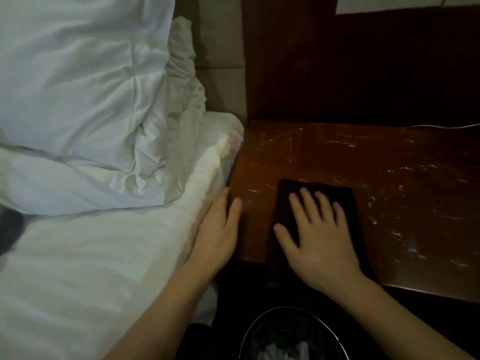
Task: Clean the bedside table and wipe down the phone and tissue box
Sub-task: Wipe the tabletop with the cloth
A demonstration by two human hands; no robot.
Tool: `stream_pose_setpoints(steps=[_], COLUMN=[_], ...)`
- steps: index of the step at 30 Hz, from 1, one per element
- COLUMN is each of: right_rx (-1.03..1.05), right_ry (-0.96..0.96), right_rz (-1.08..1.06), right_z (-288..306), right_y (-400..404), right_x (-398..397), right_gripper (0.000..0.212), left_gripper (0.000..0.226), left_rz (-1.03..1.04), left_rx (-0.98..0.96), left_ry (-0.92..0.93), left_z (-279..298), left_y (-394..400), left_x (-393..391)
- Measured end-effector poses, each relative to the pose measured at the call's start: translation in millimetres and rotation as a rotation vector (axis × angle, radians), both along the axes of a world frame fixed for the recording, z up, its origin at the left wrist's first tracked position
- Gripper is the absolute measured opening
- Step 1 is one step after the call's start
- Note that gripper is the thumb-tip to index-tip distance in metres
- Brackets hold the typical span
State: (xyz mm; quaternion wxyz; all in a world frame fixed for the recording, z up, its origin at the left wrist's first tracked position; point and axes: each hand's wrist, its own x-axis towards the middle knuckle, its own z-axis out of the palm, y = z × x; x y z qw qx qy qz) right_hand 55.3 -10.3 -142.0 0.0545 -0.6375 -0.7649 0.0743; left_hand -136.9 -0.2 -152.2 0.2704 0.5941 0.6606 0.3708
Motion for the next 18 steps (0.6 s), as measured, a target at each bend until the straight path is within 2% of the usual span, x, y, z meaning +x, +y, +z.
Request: stream_pose_setpoints(steps=[4, 10, 13, 18], right_rx=[0.003, -0.054, -0.045, 0.004], right_ry=[0.044, -0.045, -0.016, -0.041], right_rz=[0.067, 0.109, 0.127, -0.031], right_z=[-0.3, 2.1, 1.1, 1.1], right_y=[0.5, 27.6, 22.0, 21.9], right_x=[-48.1, -81.3, -65.4, 1.8], right_gripper=[0.079, 0.071, 0.077, 0.08], left_gripper=[0.053, 0.049, 0.047, 0.05], left_rz=[0.076, 0.085, 0.095, 0.113], left_rx=[-0.051, -0.064, -0.095, -0.168], left_ry=[-0.139, -0.264, -0.267, -0.268], left_z=[-1.3, 2.1, 4.4, 9.5], left_y=[-0.5, -1.9, -2.2, -0.6], left_x=[2.4, 2.0, 0.6, -4.9])
